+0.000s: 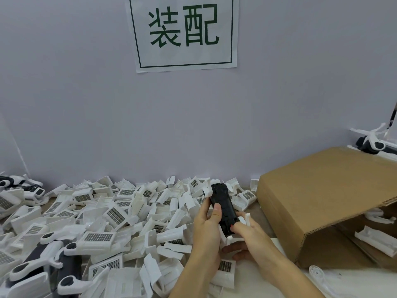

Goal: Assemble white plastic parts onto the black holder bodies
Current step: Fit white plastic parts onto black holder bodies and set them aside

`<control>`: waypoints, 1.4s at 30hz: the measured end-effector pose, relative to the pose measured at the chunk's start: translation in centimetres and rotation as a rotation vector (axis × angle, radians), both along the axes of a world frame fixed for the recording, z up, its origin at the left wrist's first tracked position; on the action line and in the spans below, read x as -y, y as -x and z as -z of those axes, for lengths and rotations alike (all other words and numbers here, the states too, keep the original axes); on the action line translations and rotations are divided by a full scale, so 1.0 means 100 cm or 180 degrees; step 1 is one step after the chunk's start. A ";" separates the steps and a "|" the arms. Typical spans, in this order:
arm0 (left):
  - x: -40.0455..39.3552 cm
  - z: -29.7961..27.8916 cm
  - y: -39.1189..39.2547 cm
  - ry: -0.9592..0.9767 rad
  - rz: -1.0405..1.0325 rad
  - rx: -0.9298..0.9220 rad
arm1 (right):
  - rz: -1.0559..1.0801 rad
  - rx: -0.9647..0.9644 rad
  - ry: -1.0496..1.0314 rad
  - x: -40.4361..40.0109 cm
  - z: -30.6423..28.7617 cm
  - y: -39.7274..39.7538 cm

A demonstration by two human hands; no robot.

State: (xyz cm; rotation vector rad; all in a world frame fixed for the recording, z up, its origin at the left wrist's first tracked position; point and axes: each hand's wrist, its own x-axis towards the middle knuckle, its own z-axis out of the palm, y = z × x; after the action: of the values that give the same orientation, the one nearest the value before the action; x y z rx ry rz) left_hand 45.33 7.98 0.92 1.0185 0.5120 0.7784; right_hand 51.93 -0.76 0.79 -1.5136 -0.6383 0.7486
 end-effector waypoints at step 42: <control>-0.026 -0.019 0.022 0.0109 0.0174 0.0747 | -0.1215 0.2509 0.1651 0.011 -0.023 0.021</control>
State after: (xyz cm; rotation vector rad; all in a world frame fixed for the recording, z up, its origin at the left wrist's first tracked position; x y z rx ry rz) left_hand 43.16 10.54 2.86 0.8921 0.2937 0.8253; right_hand 49.84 -1.86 3.05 -2.2220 -1.4309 0.6053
